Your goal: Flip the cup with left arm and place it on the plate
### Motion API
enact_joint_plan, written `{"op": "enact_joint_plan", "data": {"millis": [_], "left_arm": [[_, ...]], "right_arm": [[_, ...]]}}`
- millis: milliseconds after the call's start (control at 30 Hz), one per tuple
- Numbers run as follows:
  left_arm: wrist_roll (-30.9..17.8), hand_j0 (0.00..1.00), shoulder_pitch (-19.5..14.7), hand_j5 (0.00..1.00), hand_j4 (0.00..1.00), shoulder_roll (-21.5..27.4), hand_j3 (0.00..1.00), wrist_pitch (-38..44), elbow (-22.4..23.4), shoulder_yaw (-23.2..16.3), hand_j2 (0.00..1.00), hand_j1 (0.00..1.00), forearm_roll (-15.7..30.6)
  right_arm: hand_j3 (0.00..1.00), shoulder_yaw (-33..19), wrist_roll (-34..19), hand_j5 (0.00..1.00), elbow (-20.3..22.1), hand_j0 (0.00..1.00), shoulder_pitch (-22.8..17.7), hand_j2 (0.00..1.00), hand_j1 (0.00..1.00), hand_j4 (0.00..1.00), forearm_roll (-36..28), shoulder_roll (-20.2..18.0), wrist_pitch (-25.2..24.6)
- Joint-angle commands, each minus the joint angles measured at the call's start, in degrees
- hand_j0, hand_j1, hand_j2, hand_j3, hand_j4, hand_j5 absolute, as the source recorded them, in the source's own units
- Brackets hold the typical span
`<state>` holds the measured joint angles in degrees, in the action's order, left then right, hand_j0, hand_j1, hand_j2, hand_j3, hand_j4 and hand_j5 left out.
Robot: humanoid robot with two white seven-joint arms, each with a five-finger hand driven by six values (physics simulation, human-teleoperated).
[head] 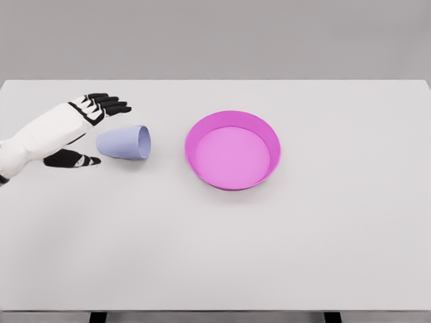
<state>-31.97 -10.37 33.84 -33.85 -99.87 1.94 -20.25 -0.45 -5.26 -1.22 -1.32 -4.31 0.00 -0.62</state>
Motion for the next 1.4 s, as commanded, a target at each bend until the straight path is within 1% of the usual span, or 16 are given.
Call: {"op": "enact_joint_plan", "data": {"millis": [0,33,100,167,300,367,433,500,700,767,900,967,1067,1200,1333,1367], "left_arm": [[-3.0,1.0,-0.4,1.0,1.0,0.1,1.0,1.1,4.5,-5.9,1.0,1.0,0.0],[-3.0,1.0,-2.3,1.0,1.0,-0.6,1.0,1.7,7.0,-7.6,1.0,1.0,0.0],[-3.0,1.0,-4.9,1.0,1.0,-3.0,1.0,1.7,13.8,-8.3,1.0,1.0,0.1],[-3.0,1.0,-5.6,1.0,1.0,-3.5,1.0,1.7,16.7,-8.3,1.0,1.0,0.1],[-3.0,1.0,-6.4,1.0,1.0,-3.6,1.0,2.8,17.9,-8.0,1.0,1.0,0.2],[-3.0,1.0,-7.3,1.0,1.0,-3.9,1.0,4.8,19.6,-8.0,1.0,1.0,0.2],[-3.0,1.0,-7.7,1.0,1.0,-5.2,1.0,4.8,19.7,-8.3,1.0,1.0,-0.4],[-3.0,1.0,-8.1,1.0,1.0,-6.4,1.0,4.8,21.6,-8.5,1.0,1.0,-0.5],[-3.0,1.0,-10.4,1.0,1.0,-7.4,1.0,4.8,26.5,-8.7,1.0,1.0,-0.6],[-3.0,1.0,-10.6,1.0,1.0,-7.7,1.0,4.9,26.6,-10.0,1.0,1.0,-0.6],[-3.0,1.0,-10.7,1.0,1.0,-8.7,1.0,4.8,26.3,-10.6,1.0,1.0,-0.5],[-3.0,1.0,-10.7,1.0,1.0,-8.8,1.0,4.8,25.3,-11.8,1.0,1.0,-0.4],[-3.0,1.0,-10.9,1.0,1.0,-9.3,1.0,4.8,24.7,-11.8,1.0,1.0,-0.5],[-3.0,1.0,-13.4,1.0,1.0,-9.4,1.0,4.9,27.7,-11.4,1.0,1.0,-0.6],[-3.0,1.0,-13.5,1.0,1.0,-10.4,1.0,4.9,29.3,-12.0,1.0,1.0,-0.8],[-3.0,1.0,-13.9,1.0,1.0,-10.4,1.0,4.8,30.1,-11.9,1.0,1.0,-1.8]], "right_arm": [[1.0,0.0,0.0,1.0,0.0,1.0,0.0,1.0,1.0,1.0,0.0,0.0,0.0],[1.0,0.0,0.0,1.0,0.0,1.0,0.0,1.0,1.0,1.0,0.0,0.0,0.0],[1.0,0.0,0.0,1.0,0.0,1.0,0.0,1.0,1.0,1.0,0.0,0.0,0.0],[1.0,0.0,0.0,1.0,0.0,1.0,0.0,1.0,1.0,1.0,0.0,0.0,0.0],[1.0,0.0,0.0,1.0,0.0,1.0,0.0,1.0,1.0,1.0,0.0,0.0,0.0],[1.0,0.0,0.0,1.0,0.0,1.0,0.0,1.0,1.0,1.0,0.0,0.0,0.0],[1.0,0.0,0.0,1.0,0.0,1.0,0.0,1.0,1.0,1.0,0.0,0.0,0.0],[1.0,0.0,0.0,1.0,0.0,1.0,0.0,1.0,1.0,1.0,0.0,0.0,0.0],[1.0,0.0,0.0,1.0,0.0,1.0,0.0,1.0,1.0,1.0,0.0,0.0,0.0],[1.0,0.0,0.0,1.0,0.0,1.0,0.0,1.0,1.0,1.0,0.0,0.0,0.0],[1.0,0.0,0.0,1.0,0.0,1.0,0.0,1.0,1.0,1.0,0.0,0.0,0.0],[1.0,0.0,0.0,1.0,0.0,1.0,0.0,1.0,1.0,1.0,0.0,0.0,0.0],[1.0,0.0,0.0,1.0,0.0,1.0,0.0,1.0,1.0,1.0,0.0,0.0,0.0],[1.0,0.0,0.0,1.0,0.0,1.0,0.0,1.0,1.0,1.0,0.0,0.0,0.0],[1.0,0.0,0.0,1.0,0.0,1.0,0.0,1.0,1.0,1.0,0.0,0.0,0.0],[1.0,0.0,0.0,1.0,0.0,1.0,0.0,1.0,1.0,1.0,0.0,0.0,0.0]]}}
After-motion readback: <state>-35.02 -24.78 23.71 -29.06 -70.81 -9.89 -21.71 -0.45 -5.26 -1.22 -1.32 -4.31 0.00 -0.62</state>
